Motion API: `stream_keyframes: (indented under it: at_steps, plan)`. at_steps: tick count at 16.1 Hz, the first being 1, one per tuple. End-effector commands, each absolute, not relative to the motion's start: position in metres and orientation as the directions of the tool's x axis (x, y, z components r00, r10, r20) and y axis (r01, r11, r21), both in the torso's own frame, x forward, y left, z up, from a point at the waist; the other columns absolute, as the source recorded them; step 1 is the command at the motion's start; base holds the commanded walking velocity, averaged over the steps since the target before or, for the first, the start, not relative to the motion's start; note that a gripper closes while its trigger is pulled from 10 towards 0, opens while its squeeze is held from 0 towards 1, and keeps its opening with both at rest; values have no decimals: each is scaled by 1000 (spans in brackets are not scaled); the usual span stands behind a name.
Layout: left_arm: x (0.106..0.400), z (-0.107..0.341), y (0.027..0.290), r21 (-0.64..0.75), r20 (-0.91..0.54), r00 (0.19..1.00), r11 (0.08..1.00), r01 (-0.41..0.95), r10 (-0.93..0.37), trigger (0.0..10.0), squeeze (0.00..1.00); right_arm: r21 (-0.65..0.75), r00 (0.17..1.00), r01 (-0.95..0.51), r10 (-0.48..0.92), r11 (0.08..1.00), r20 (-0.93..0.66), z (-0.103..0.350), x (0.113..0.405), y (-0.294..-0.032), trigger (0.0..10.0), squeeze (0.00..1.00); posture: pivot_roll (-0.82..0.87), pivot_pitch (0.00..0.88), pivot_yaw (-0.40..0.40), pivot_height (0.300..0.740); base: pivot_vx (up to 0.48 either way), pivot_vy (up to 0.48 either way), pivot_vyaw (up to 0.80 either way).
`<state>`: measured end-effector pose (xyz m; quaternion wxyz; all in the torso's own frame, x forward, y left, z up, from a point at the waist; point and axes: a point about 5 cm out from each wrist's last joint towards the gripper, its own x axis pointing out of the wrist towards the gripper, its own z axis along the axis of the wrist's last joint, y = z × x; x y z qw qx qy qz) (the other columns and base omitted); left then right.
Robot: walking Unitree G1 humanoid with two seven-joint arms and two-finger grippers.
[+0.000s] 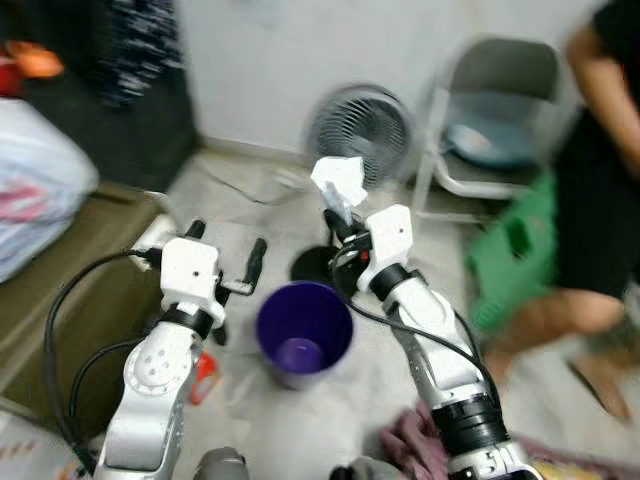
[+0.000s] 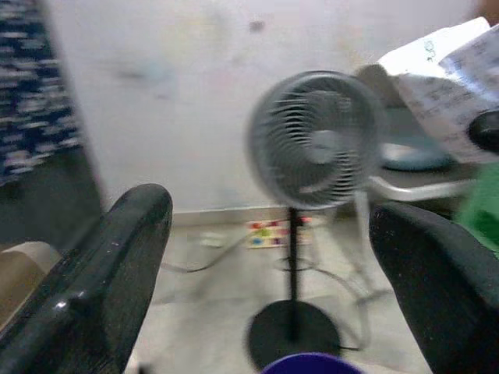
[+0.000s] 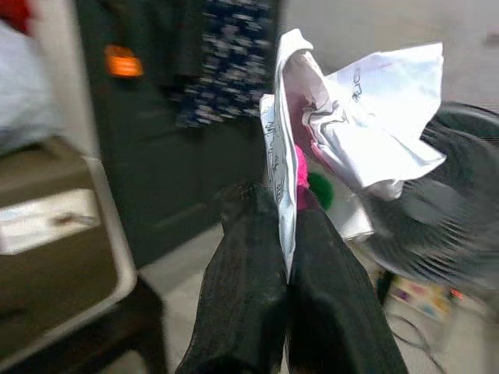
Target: Clean up the room
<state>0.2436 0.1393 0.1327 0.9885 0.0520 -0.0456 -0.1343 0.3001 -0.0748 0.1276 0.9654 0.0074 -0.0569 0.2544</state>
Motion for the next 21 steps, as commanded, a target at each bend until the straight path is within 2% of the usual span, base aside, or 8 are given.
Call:
stream_keyframes:
  at_steps: [1,10,13,21]
  plan:
    - [244,138,132,110,97,946,948,298,-309,10000,0,-9,883,-457,455,890,119,129,300,-82,10000,0,58,6,-55,740,0,0,-419]
    - [248,142,130,103,99,940,942,318,-328,10000,0,-23,889,-443,442,896,119,128,298,-82,10000,0,52,18,-41,740,0,0,0]
    - [249,142,129,100,101,939,943,319,-328,10000,0,-65,882,-451,455,890,119,129,298,-80,10000,0,51,15,-43,740,0,0,731]
    - [254,142,127,129,119,947,950,284,-300,10000,0,-53,882,-451,454,891,127,130,300,-82,10000,0,49,0,-49,740,0,0,800]
